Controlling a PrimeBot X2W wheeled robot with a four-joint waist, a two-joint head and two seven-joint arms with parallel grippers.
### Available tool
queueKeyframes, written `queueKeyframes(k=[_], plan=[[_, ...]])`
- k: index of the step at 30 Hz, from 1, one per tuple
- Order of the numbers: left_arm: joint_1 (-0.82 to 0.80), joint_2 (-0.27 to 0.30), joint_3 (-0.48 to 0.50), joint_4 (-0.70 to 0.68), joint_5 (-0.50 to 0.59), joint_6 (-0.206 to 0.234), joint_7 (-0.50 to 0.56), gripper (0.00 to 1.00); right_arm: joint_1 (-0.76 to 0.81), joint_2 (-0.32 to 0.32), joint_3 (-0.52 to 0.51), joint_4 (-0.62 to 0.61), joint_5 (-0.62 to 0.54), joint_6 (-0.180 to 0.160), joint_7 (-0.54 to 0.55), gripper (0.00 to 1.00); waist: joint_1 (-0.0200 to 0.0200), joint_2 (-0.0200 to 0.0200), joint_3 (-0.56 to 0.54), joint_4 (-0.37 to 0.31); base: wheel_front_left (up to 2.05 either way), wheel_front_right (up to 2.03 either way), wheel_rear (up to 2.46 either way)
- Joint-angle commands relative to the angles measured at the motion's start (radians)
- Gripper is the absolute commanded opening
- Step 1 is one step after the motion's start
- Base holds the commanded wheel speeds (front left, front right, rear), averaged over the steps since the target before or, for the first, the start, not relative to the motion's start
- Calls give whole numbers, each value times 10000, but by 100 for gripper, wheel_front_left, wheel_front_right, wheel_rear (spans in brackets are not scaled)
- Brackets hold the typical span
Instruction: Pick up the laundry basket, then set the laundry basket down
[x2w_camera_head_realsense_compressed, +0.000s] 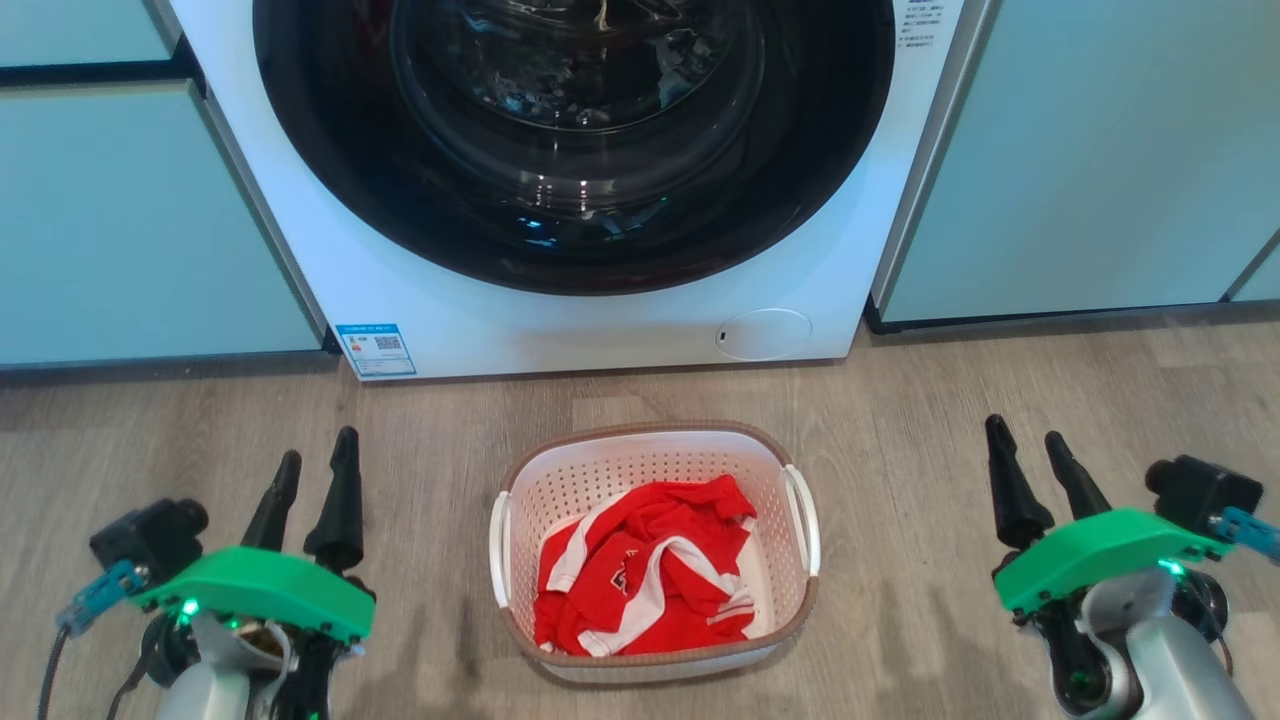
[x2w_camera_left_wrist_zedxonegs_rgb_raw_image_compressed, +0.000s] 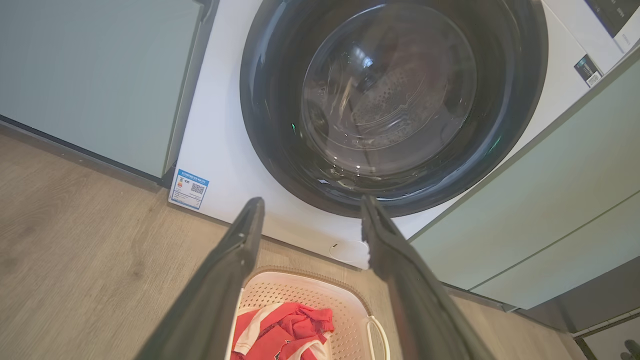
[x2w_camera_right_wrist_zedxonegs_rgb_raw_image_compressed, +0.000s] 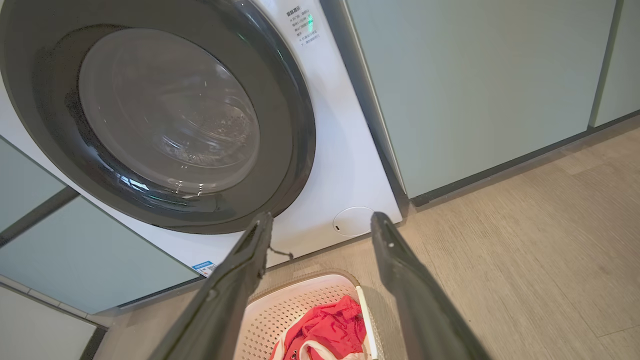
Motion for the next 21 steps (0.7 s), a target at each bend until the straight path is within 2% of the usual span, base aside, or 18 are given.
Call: queueKeyframes(k=[1, 21], plan=[[-386, 280, 111, -339, 458, 72, -117, 100, -673, -264, 226, -223, -496, -9, -187, 100, 0, 0, 9, 9, 0, 0, 0], [-282, 584, -346, -359, 2762, 448, -288, 100, -942, -343, 670, 326, -3023, -12, -772, 100, 0, 0, -17, 21, 0, 0, 0]])
